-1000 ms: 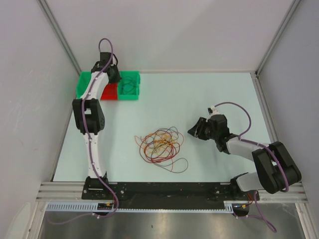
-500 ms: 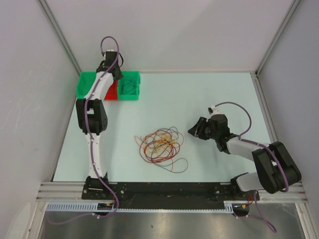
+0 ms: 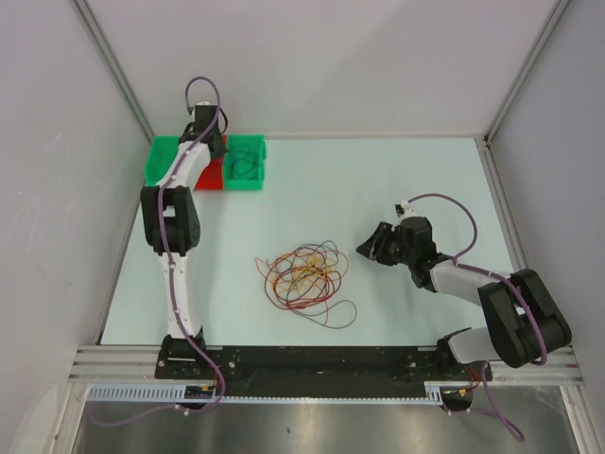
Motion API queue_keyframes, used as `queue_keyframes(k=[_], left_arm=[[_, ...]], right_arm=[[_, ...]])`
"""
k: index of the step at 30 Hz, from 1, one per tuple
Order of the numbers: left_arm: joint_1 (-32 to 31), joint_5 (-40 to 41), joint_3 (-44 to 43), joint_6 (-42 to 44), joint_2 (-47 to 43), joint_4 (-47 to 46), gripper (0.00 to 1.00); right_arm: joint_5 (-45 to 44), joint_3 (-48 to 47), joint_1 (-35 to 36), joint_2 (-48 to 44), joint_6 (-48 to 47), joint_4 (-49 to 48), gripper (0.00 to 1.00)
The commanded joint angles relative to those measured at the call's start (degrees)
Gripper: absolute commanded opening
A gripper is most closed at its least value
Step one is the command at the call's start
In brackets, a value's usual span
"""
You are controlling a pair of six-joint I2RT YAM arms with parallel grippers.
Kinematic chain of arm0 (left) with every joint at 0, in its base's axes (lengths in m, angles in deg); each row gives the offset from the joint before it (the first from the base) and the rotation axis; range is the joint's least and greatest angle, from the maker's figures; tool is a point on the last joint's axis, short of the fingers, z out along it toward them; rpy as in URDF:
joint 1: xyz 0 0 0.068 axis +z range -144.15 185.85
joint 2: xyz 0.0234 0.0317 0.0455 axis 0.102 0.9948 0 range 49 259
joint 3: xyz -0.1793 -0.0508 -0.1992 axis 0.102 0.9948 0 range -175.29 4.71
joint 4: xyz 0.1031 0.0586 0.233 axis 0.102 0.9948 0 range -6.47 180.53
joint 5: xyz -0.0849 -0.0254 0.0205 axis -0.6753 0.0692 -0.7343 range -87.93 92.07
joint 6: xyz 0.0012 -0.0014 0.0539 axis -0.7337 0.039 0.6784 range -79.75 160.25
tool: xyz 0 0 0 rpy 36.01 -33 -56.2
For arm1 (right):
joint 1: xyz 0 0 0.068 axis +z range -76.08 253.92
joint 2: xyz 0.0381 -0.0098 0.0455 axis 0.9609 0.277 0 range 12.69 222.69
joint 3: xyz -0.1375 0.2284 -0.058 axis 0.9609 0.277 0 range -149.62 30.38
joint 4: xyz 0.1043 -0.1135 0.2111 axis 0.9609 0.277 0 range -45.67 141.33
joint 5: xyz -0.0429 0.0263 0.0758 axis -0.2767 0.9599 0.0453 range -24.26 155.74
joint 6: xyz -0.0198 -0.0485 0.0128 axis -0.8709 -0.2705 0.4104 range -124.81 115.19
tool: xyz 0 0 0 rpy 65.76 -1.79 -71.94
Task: Untangle the cables
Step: Place the cable in the bin.
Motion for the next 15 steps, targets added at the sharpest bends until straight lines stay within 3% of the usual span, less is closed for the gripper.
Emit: queue_keyframes(k=[1,15], left_arm=[[-4.52,0.07,2.40,0.60,-3.08,-3.93,0.00],[-7.87,2.79,10.50,0.24,-8.18,-7.18,0.00]], right_arm=[[0.31,0.15,-0.18,-0.10,0.40,-2.48,0.45],[0.58,0.07,-0.44,-0.10,0.31,-2.31,0.44]])
